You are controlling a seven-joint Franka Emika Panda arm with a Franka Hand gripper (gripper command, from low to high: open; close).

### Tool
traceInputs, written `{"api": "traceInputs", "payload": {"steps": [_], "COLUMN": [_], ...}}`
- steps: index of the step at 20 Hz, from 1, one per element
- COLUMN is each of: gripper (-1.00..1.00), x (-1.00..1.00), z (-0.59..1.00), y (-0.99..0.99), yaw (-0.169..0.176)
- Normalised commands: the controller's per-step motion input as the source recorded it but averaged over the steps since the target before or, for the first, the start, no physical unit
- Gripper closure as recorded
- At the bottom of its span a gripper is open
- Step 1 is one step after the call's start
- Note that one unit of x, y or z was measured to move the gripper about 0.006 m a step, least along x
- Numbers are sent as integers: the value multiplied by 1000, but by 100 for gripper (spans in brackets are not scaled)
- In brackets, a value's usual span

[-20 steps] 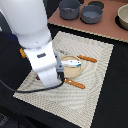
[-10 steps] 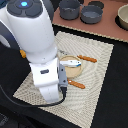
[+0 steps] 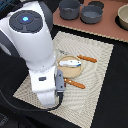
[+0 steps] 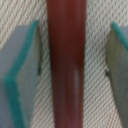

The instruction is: Interact with the objects in diverse but meaningful ways.

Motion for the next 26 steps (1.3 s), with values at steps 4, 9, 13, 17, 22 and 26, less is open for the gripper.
{"api": "traceInputs", "payload": {"steps": [4,9,13,17,22,26], "gripper": [-100,-100,-100,-100,-100,-100], "x": [-34,-269,-610,-744,-885,-993], "z": [1000,902,552,426,102,0], "y": [95,288,500,544,514,538], "yaw": [0,9,56,88,71,24]}}
